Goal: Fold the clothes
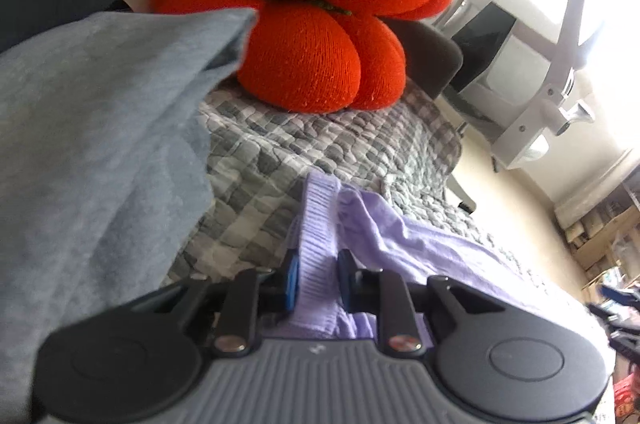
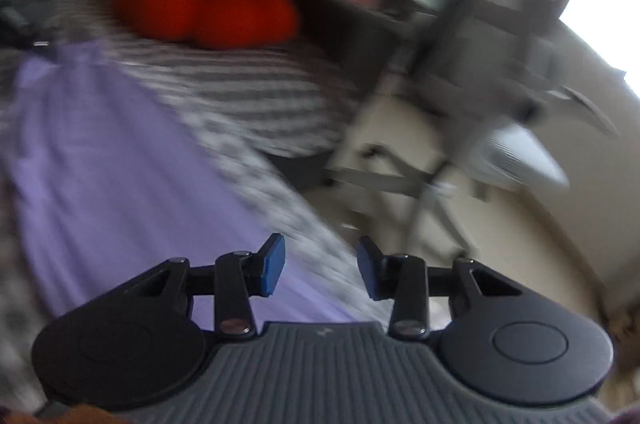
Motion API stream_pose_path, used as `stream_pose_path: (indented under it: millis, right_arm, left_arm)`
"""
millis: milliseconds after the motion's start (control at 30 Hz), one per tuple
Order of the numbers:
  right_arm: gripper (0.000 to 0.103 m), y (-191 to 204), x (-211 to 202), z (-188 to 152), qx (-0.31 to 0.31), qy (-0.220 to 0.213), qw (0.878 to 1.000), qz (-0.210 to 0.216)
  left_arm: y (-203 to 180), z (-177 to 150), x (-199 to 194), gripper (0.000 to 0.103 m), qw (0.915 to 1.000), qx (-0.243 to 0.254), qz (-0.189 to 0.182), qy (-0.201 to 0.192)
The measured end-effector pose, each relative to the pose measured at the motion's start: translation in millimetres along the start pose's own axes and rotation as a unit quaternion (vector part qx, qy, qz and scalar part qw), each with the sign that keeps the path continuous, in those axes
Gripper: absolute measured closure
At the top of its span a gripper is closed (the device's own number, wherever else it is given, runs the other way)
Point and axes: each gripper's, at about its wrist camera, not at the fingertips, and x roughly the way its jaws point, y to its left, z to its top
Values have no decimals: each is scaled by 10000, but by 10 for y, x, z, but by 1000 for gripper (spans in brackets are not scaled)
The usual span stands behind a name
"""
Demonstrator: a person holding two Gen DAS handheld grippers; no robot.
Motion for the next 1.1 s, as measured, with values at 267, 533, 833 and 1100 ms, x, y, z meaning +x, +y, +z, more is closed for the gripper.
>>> stream_pose_path:
  millis: [267,533,833,1100]
  right_arm:
    - [66,297,673,543,-367,553,9875,1432]
    - [103,405,631,604,-600,480,9869,1422]
    - [103,387,556,641,-706,311,9919,1006]
    - [103,408,670,756,-723,121,9958,550]
  left_arm:
    - [101,-112,-7,83,9991,89,-415,-91]
    - [188,-162,-90,91,9971,69,-739,-172]
    - [206,-200,-141,95,9977,34,-628,-260]
    - [199,-239,-154,95,9981,78,-383,-473]
